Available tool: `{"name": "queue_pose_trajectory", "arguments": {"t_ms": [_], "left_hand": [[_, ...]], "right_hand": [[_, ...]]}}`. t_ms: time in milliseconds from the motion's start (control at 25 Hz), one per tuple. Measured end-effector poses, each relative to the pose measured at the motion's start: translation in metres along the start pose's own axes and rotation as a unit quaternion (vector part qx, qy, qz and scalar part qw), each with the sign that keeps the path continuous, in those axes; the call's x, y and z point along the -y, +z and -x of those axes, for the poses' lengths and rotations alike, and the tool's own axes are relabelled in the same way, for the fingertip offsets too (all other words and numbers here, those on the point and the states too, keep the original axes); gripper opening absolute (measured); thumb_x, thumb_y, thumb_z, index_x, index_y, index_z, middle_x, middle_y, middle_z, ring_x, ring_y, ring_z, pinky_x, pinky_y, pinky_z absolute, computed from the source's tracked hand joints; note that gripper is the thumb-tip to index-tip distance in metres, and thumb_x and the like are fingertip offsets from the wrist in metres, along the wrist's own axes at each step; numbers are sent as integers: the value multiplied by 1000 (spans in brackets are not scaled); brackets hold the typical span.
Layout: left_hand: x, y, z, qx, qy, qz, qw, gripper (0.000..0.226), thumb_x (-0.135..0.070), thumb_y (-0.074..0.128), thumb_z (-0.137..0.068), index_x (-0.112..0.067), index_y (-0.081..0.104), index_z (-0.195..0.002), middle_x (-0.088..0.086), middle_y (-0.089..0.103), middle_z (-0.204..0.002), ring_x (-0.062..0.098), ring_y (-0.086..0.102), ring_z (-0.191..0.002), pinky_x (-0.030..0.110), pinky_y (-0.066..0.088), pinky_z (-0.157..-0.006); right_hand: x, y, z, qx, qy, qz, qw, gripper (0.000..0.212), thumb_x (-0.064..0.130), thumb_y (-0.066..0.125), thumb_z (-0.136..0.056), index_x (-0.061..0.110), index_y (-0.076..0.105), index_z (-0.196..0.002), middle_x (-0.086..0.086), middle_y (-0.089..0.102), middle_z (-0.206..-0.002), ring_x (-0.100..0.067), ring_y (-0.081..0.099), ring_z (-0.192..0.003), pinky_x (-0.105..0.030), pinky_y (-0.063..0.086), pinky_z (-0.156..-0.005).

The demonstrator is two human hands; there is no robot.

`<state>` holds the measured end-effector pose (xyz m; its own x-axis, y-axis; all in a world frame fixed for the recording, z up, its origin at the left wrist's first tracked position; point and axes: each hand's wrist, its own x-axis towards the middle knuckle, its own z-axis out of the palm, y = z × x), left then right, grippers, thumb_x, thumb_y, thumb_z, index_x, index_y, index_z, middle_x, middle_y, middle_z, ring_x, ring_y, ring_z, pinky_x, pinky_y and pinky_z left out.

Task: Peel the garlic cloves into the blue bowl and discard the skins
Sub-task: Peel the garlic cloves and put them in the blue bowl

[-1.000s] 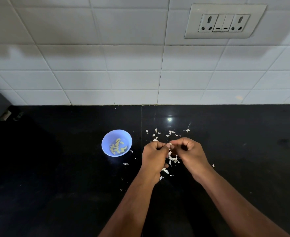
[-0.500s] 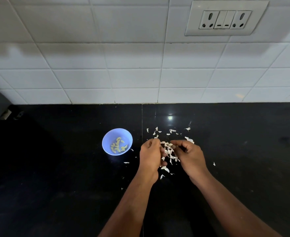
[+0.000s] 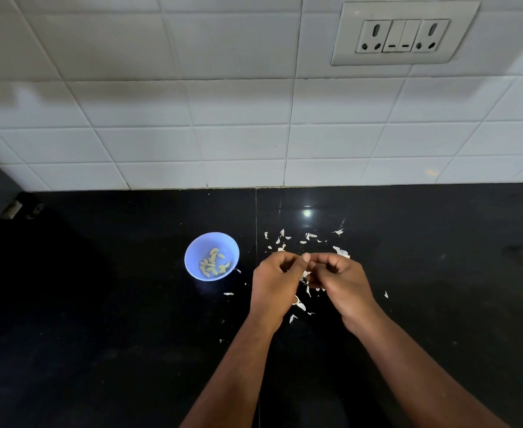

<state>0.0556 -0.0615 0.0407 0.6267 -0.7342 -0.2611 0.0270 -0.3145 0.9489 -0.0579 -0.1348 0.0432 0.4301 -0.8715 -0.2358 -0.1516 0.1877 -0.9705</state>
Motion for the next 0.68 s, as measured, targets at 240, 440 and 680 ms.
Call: {"name": "queue_pose_trajectory", "arguments": {"t_ms": [240, 440, 680], "left_hand": [[5, 4, -1, -20, -14, 22, 999, 12, -25, 71, -95, -19, 74, -85, -2, 71, -72, 9, 63, -62, 38, 61, -54], [10, 9, -2, -20, -1, -5, 1000, 11, -32, 74, -95, -25, 71, -86, -9, 70, -73, 4, 64, -60, 44, 64, -62], [14, 14, -4, 0, -62, 94, 994, 12, -12, 65, -102, -13, 76, -96, 12, 75, -85, 18, 68, -60, 43, 64, -60]], "right_hand": [[-1, -5, -3, -11, -107, 251, 962, 11, 21, 72, -96, 24, 81, -103, 10, 76, -94, -4, 71, -87, -27, 58, -79], [-9, -1, -4, -53, -183, 450, 873, 20, 36, 63, -99, 20, 76, -97, 2, 67, -89, -20, 64, -79, -38, 52, -66], [-10, 0, -9, -48, -132, 377, 916, 15, 33, 67, -94, 26, 79, -87, 6, 69, -80, -9, 63, -68, -33, 48, -61]]}}
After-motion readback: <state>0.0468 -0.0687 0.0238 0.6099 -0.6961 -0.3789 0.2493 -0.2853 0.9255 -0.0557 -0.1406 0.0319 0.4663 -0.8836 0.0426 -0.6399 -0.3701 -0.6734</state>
